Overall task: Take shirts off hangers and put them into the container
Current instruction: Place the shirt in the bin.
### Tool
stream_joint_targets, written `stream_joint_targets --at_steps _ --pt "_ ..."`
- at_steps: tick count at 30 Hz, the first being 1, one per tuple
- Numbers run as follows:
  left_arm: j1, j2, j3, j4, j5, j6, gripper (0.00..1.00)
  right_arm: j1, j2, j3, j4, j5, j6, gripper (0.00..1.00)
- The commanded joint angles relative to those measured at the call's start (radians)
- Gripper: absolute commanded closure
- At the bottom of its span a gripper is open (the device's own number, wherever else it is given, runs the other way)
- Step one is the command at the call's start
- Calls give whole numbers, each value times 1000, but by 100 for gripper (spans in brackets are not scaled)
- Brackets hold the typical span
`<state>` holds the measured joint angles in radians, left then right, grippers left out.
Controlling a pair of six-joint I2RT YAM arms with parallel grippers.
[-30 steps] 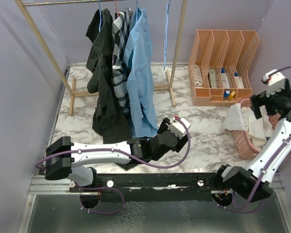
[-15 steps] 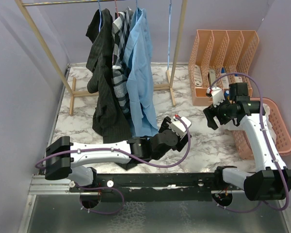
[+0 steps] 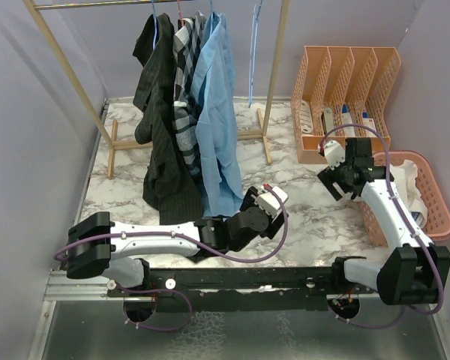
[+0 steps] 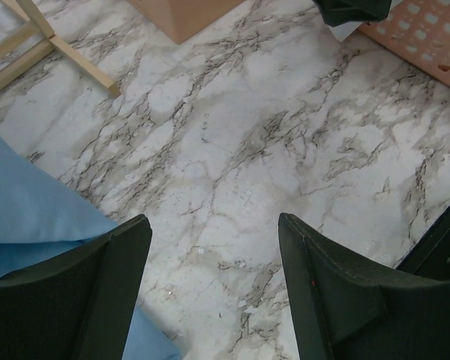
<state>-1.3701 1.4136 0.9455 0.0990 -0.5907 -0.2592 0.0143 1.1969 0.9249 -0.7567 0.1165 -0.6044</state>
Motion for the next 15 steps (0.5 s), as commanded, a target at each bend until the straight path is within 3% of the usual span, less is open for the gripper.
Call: stream_joint_targets --at_steps 1,15 --pt "-4 -52 -48 89 -17 -9 29 13 -14 -23 165 135 -122 13" --pt "-4 -135 -217 194 -11 -53 29 92 42 -185 348 341 -324 13"
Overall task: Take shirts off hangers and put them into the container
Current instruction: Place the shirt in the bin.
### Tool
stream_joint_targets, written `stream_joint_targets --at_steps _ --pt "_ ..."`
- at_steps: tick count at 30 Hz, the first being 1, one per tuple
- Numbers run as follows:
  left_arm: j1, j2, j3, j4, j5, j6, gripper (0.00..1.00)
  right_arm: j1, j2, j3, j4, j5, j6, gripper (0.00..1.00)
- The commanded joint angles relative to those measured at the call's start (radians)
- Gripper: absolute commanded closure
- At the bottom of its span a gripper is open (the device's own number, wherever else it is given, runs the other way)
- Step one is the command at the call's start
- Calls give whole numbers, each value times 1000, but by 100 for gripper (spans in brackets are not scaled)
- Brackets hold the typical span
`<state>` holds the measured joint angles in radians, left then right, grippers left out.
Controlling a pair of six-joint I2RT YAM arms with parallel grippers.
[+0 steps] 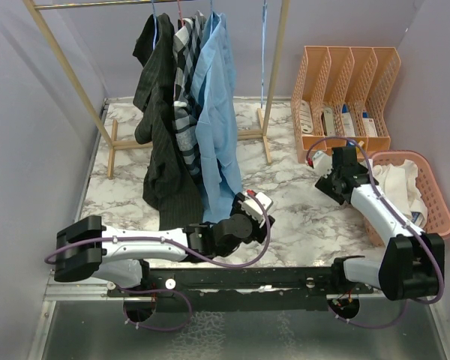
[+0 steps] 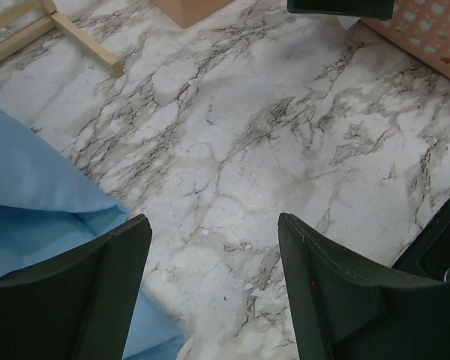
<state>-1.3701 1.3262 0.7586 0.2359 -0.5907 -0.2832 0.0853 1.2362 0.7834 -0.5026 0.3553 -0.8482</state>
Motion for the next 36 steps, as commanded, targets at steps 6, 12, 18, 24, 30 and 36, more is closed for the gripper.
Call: stream_joint_targets --at_steps 6,12,18,24,30,36 --pt "-4 -68 -67 73 -14 -45 29 27 4 -133 231 185 -197 12" --pt "-4 -72 -80 75 -11 -60 29 35 7 -225 430 242 -348 10" --pt "-4 -82 -98 77 -17 -67 29 39 -4 -258 488 252 -413 12" --pt "-4 -75 -100 82 -14 -67 29 40 13 -252 483 279 -433 31" --pt "-4 -74 -100 84 -12 -67 29 42 25 -169 386 259 -342 68" --pt "-4 -75 -99 84 -12 -67 29 42 43 82 72 126 -56 89"
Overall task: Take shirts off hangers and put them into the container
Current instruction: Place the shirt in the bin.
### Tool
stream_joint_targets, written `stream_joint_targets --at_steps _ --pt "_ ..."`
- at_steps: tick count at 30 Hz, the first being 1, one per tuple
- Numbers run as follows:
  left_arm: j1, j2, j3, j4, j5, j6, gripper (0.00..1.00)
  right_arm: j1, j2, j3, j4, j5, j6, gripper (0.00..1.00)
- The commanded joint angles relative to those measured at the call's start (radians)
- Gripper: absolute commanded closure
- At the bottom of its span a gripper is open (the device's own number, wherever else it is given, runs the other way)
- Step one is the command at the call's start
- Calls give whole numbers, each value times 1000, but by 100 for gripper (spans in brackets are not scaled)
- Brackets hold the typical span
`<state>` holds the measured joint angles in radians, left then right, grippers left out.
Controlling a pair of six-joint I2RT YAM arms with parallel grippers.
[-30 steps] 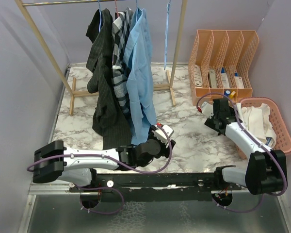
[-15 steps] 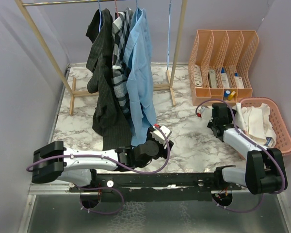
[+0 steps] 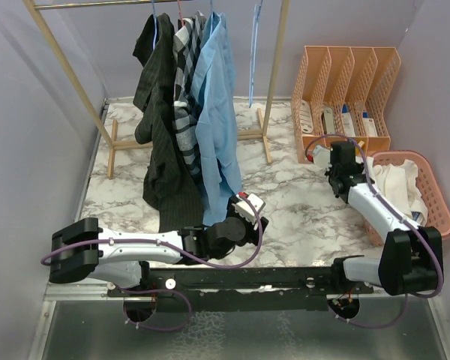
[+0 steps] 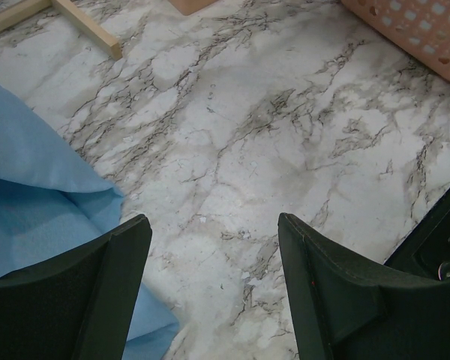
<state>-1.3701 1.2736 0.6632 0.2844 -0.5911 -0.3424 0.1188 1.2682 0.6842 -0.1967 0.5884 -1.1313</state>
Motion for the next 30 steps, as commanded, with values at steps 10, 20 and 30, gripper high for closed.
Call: stream_joint_targets --at_steps 10,20,30 --pt "-4 -11 35 33 1 16 29 3 -30 485 -407 -169 581 99" --pt "-4 -27 52 -3 -3 32 29 -450 -155 350 -389 -386 669 99" --pt "-4 19 89 -24 13 31 29 -596 -91 160 -375 -540 539 99"
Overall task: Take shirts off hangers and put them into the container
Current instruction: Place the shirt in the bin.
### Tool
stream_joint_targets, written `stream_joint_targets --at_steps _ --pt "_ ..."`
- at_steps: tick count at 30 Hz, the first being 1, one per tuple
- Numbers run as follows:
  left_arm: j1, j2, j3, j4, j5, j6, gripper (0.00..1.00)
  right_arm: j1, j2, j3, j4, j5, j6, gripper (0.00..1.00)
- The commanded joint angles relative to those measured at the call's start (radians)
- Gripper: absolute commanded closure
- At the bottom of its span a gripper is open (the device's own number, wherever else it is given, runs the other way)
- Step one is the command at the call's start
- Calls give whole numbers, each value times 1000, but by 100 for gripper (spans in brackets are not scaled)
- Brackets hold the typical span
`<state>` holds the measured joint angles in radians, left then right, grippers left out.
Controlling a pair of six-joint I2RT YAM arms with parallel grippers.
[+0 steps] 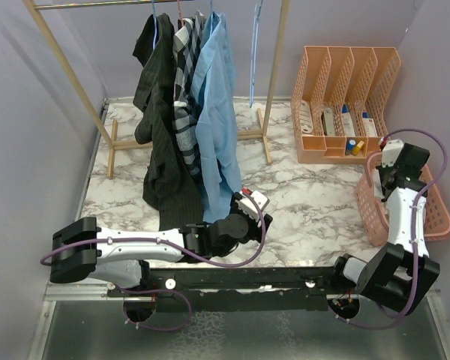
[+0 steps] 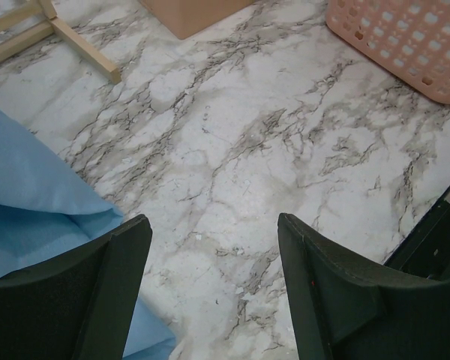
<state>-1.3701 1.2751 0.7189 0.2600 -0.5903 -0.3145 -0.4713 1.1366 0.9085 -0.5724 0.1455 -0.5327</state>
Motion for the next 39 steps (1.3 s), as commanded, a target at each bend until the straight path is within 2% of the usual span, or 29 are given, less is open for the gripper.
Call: stream_joint_targets --at_steps 1,7,10,15,18,26,29,34,37,39 --pt "-4 22 36 -1 14 1 29 -6 56 -87 12 -96 -70 99" --pt "-4 34 65 -48 17 -6 29 -16 183 -201 79 -103 -113 99" --pt "-4 33 80 -83 3 -1 29 -32 200 -198 72 -139 -92 92" --pt "-4 26 98 -112 -13 5 27 -36 116 -118 19 -196 -27 41" --pt "-4 29 117 -139 -21 11 26 -36 56 -9 -29 -225 16 28" --pt "-4 32 146 -180 -26 12 26 -36 -22 301 -160 -340 69 27" --pt "-4 25 151 -190 -34 12 26 -36 -24 415 -229 -434 73 27" --pt "-4 4 148 -202 -70 1 26 -36 -44 604 -363 -789 69 27" --pt "-4 -8 141 -210 -85 -10 26 -35 -46 730 -376 -965 158 27" --pt "-4 -13 135 -220 -95 -23 26 -35 -20 840 -368 -1051 253 31"
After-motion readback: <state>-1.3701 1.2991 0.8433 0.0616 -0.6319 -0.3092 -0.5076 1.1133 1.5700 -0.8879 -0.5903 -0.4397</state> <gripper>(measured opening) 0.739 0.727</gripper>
